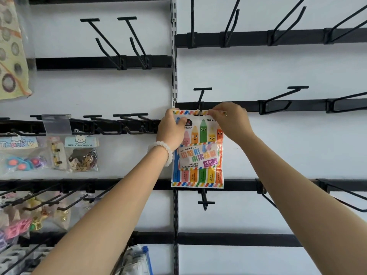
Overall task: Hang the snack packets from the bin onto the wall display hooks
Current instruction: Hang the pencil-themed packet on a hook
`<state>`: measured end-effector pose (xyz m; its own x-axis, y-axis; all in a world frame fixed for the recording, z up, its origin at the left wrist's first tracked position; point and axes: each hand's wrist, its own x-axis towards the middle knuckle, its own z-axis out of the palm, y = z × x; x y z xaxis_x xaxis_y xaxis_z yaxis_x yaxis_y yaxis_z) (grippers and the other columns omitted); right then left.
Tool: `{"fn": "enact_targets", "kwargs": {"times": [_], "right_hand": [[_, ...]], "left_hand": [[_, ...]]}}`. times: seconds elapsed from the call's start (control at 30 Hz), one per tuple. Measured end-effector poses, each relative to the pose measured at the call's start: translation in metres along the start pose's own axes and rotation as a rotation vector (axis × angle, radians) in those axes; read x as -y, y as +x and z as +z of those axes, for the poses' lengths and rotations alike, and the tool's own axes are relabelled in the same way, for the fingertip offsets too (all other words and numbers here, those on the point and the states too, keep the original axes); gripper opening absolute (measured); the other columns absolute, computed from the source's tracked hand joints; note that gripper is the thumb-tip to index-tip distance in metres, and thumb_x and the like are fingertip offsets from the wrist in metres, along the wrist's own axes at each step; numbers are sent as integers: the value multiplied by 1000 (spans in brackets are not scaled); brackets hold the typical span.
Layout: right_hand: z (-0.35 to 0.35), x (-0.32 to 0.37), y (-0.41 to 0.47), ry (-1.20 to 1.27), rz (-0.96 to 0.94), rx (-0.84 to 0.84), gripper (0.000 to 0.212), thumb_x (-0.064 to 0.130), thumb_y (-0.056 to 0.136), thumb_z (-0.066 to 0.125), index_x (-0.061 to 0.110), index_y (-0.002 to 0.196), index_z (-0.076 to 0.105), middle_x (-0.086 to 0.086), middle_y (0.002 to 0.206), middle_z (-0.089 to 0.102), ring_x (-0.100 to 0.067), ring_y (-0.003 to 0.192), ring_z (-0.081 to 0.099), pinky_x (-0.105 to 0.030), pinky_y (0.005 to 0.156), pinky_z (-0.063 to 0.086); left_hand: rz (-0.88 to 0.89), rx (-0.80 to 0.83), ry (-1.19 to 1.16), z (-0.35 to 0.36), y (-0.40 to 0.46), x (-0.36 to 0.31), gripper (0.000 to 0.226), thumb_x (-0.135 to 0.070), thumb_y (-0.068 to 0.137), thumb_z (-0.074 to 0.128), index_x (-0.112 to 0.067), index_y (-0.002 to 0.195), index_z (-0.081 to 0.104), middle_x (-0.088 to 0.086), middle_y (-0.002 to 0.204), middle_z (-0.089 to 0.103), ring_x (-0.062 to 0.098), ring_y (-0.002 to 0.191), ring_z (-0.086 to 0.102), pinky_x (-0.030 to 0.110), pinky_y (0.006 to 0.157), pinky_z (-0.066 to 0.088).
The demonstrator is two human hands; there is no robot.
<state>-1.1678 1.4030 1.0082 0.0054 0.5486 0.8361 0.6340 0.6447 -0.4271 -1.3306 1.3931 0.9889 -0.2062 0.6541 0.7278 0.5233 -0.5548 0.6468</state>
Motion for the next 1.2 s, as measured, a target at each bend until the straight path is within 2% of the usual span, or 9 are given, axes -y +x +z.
{"fn": "enact_targets", "kwargs": {"times": [0.13,0.23,0.37,0.47,0.6,0.83,0.93,1.07,1.2], "right_hand": [[-1,0,-2,17,19,-2,23,29,90,55,13,100,67,4,95,62,-9,80,56,-16,56,42],[-1,-1,-1,-4,7,-30,20,28,89,57,15,98,68,1,102,63,-13,89,56,-23,68,46],[-3,-2,-13,-44,-36,-64,21,27,88,57,18,106,63,-2,115,57,-14,99,55,-29,76,47],[-8,1,-39,-139,-88,-92,25,25,89,55,16,112,58,-2,124,51,-18,102,54,-37,76,51],[-9,6,-84,-409,-215,-154,21,28,90,52,12,100,62,-5,131,51,-26,108,52,-35,69,46],[-26,4,-171,-539,-263,-29,24,28,89,51,9,91,64,-7,93,65,-29,82,59,-33,62,44],[-38,-4,-217,-573,-224,11,22,27,83,52,10,83,66,-6,82,65,-29,74,60,-33,60,45],[-60,-21,-271,-549,-193,84,19,25,81,54,11,80,66,-6,81,65,-30,73,60,-33,59,46],[-85,-43,-321,-530,-170,172,32,32,83,41,13,78,66,-3,78,64,-28,69,59,-31,56,45]], "left_hand": [[-9,9,-4,-1,2,1,32,-23,95,47,-12,125,42,6,118,59,17,94,62,19,61,50],[-1,-1,36,-2,2,2,40,-25,94,49,-12,130,38,9,122,56,24,101,61,34,77,54],[3,-32,75,-6,-11,0,51,-27,92,52,-11,136,30,9,125,51,22,104,58,31,76,50],[4,-46,312,-12,-38,3,54,-35,91,52,-14,134,28,8,130,46,25,106,53,36,75,46],[146,-85,691,-17,-85,7,39,-39,90,49,-14,119,42,9,115,52,29,99,52,35,64,38],[404,55,868,-19,-159,4,30,-36,89,46,-13,105,55,10,97,59,30,85,56,35,61,41],[486,91,904,-13,-201,-2,25,-32,84,51,-11,95,59,10,87,60,31,76,57,32,53,32],[480,125,912,1,-254,-12,26,-32,83,53,-12,96,62,10,84,61,32,77,58,32,54,31],[415,205,933,20,-310,-18,22,-31,82,55,-12,92,62,9,81,59,31,73,57,32,53,34]]}}
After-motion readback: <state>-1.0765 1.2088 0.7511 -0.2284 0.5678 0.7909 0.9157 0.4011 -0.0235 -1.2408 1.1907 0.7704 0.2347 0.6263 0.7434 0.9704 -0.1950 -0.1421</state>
